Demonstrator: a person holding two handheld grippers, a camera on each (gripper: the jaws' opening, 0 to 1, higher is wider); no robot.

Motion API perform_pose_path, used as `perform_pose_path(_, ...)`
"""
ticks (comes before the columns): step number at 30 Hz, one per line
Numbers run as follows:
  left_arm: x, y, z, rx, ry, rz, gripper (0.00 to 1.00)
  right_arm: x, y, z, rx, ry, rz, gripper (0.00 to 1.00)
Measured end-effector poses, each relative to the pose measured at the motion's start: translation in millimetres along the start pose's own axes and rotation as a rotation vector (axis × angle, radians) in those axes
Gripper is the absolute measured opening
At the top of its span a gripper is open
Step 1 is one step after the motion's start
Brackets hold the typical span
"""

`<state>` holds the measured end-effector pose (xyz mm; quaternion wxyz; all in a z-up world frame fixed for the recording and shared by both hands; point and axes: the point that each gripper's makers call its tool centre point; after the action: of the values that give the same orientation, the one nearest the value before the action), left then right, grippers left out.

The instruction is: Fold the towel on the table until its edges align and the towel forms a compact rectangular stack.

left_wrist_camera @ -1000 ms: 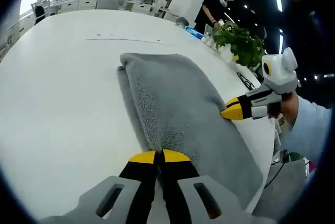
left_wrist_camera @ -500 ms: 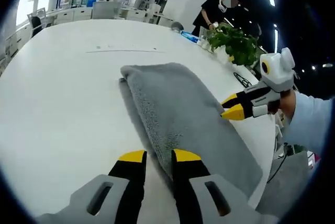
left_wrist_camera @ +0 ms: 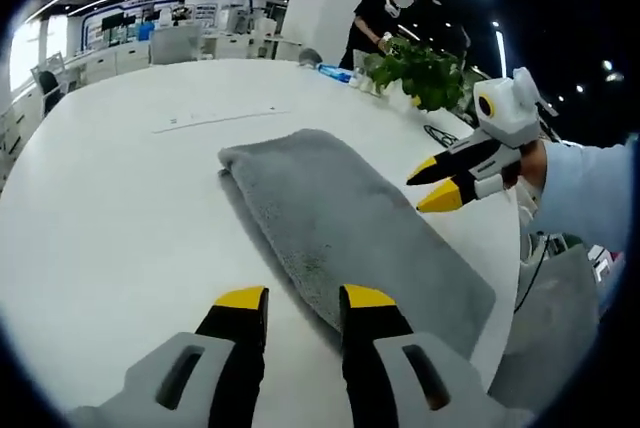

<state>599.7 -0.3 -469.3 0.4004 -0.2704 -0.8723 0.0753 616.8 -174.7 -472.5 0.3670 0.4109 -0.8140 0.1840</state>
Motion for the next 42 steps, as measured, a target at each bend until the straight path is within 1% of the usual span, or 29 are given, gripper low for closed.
perform_pose_path(1,1,-0.2,0.9,-0.003,0.004,0.0,0.29,0,-1,-0.3,0.002,-0.001,0.0,0.31)
perform_pose_path(3,8,-6.8,1.9,-0.017,-0.002,0.008,0.28,2,-2,0.4,0.008,-0.009,-0.005,0.31)
perform_pose_path(6,14,-16.0,4.4,-0.041,-0.008,0.027,0.28,10,3,4.2,0.03,-0.01,-0.016,0.31)
perform_pose_path(7,15,-17.6,6.0,-0.059,-0.004,0.033,0.28,13,6,6.8,0.039,-0.006,-0.019,0.31)
perform_pose_path(8,15,-15.2,6.0,-0.073,-0.001,0.037,0.28,15,8,7.8,0.048,-0.008,-0.023,0.31)
perform_pose_path(9,17,-17.6,8.3,-0.083,0.004,0.041,0.28,20,13,10.6,0.06,-0.013,-0.029,0.31)
perform_pose_path(12,21,-22.7,14.0,-0.111,0.011,0.058,0.28,24,19,13.2,0.083,-0.02,-0.047,0.31)
perform_pose_path(13,23,-24.1,17.0,-0.14,0.016,0.062,0.28,25,21,14.6,0.101,-0.022,-0.056,0.31)
perform_pose_path(14,23,-26.0,19.7,-0.152,0.022,0.068,0.28,26,23,15.4,0.109,-0.023,-0.062,0.31)
perform_pose_path(17,31,-36.5,29.8,-0.197,0.034,0.092,0.29,31,30,20.6,0.135,-0.023,-0.079,0.31)
perform_pose_path(21,37,-44.4,41.8,-0.248,0.045,0.124,0.29,37,39,25.6,0.159,-0.023,-0.091,0.31)
perform_pose_path(22,40,-48.0,45.4,-0.27,0.051,0.13,0.29,38,41,26.6,0.165,-0.023,-0.095,0.31)
perform_pose_path(24,43,-54.1,51.3,-0.29,0.057,0.137,0.29,39,46,28.5,0.179,-0.021,-0.105,0.31)
perform_pose_path(26,46,-58.6,54.1,-0.301,0.059,0.146,0.29,41,52,30.4,0.193,-0.021,-0.111,0.31)
perform_pose_path(29,48,-62.2,57.6,-0.336,0.059,0.167,0.29,41,53,31.8,0.202,-0.021,-0.119,0.31)
perform_pose_path(30,48,-59.0,60.0,-0.352,0.063,0.173,0.29,42,56,33.3,0.207,-0.019,-0.124,0.31)
perform_pose_path(32,52,-70.3,63.2,-0.37,0.071,0.19,0.29,44,59,34.9,0.221,-0.017,-0.129,0.31)
perform_pose_path(35,53,-72.4,67.3,-0.379,0.068,0.22,0.3,46,64,37.7,0.226,-0.017,-0.138,0.31)
perform_pose_path(36,52,-69.2,67.5,-0.38,0.067,0.222,0.31,46,65,38.1,0.227,-0.018,-0.139,0.31)
perform_pose_path(38,53,-71.5,69.8,-0.407,0.062,0.24,0.33,48,71,40.8,0.237,-0.02,-0.153,0.32)
perform_pose_path(39,54,-74.3,70.8,-0.455,0.061,0.249,0.34,49,76,42.4,0.25,-0.02,-0.164,0.32)
perform_pose_path(42,55,-80.4,75.5,-0.544,0.081,0.278,0.36,50,78,46.3,0.274,-0.01,-0.174,0.34)
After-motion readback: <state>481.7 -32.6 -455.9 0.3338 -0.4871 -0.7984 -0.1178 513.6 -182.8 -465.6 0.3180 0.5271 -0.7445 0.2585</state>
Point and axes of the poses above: the point that each gripper's makers call its tool centre point, and the gripper's own axes: x roughly backward along the fingers, y roughly to its left, z roughly out of its underside, and after that the axes turned 12 degrees about x, right-handed
